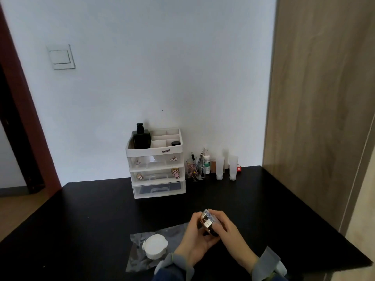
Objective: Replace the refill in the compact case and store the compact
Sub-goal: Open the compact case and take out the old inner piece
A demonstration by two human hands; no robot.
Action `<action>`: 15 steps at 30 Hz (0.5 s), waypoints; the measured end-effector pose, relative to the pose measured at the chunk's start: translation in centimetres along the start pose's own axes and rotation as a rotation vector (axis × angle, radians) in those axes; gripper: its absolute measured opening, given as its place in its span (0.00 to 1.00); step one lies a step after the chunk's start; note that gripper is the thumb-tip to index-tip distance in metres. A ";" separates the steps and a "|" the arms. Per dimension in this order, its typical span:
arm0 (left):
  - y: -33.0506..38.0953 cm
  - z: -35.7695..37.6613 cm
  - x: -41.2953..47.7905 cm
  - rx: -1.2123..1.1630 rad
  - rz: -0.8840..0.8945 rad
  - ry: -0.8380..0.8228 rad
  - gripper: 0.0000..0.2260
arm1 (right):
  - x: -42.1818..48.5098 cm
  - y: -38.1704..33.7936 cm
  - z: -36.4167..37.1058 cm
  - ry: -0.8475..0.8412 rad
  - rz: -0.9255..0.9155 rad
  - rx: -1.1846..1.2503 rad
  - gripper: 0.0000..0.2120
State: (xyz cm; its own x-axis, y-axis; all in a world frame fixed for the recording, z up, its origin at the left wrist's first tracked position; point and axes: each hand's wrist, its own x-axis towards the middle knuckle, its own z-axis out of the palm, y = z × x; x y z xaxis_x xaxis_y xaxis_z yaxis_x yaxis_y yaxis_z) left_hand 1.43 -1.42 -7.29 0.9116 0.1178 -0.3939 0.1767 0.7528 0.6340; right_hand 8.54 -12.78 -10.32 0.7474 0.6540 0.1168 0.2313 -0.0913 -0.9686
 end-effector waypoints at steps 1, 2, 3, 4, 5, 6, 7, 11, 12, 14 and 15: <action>0.0 -0.1 0.1 -0.007 -0.003 0.004 0.15 | 0.0 0.0 0.0 0.002 -0.001 -0.008 0.14; -0.1 -0.1 0.2 -0.015 -0.004 0.006 0.15 | -0.1 0.0 0.0 0.005 -0.003 -0.008 0.14; -0.1 -0.2 0.2 -0.023 -0.006 0.004 0.16 | -0.1 -0.1 0.0 0.010 -0.004 -0.002 0.14; 0.0 -0.2 0.2 -0.033 -0.011 0.000 0.16 | -0.1 -0.2 0.0 0.018 -0.009 0.005 0.14; 0.0 -0.2 0.2 -0.045 -0.017 -0.003 0.17 | -0.1 -0.2 0.1 0.029 -0.016 0.011 0.13; 0.0 -0.2 0.2 -0.054 -0.021 -0.007 0.18 | -0.1 -0.3 0.2 0.039 -0.023 0.015 0.13; 0.1 -0.2 0.1 -0.060 -0.021 -0.012 0.19 | -0.2 -0.4 0.2 0.048 -0.030 0.015 0.13; 0.3 -0.3 0.1 -0.074 -0.019 -0.019 0.20 | -0.2 -0.6 0.4 0.058 -0.037 -0.006 0.12; 0.3 -0.3 0.1 -0.070 -0.026 -0.021 0.20 | -0.2 -0.6 0.5 0.061 -0.035 -0.017 0.12; 0.5 -0.3 0.1 -0.062 -0.040 -0.027 0.20 | -0.1 -0.5 0.5 0.069 -0.033 -0.038 0.12; 0.5 -0.3 0.1 -0.058 -0.048 -0.027 0.20 | 0.0 -0.4 0.4 0.074 -0.032 -0.048 0.12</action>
State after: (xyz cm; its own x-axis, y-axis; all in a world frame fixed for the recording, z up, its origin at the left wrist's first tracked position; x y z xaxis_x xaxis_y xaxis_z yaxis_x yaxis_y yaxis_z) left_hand 1.50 -0.83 -7.25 0.9122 0.0637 -0.4047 0.1995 0.7937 0.5747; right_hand 8.15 -12.46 -10.01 0.7828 0.6000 0.1647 0.2839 -0.1090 -0.9526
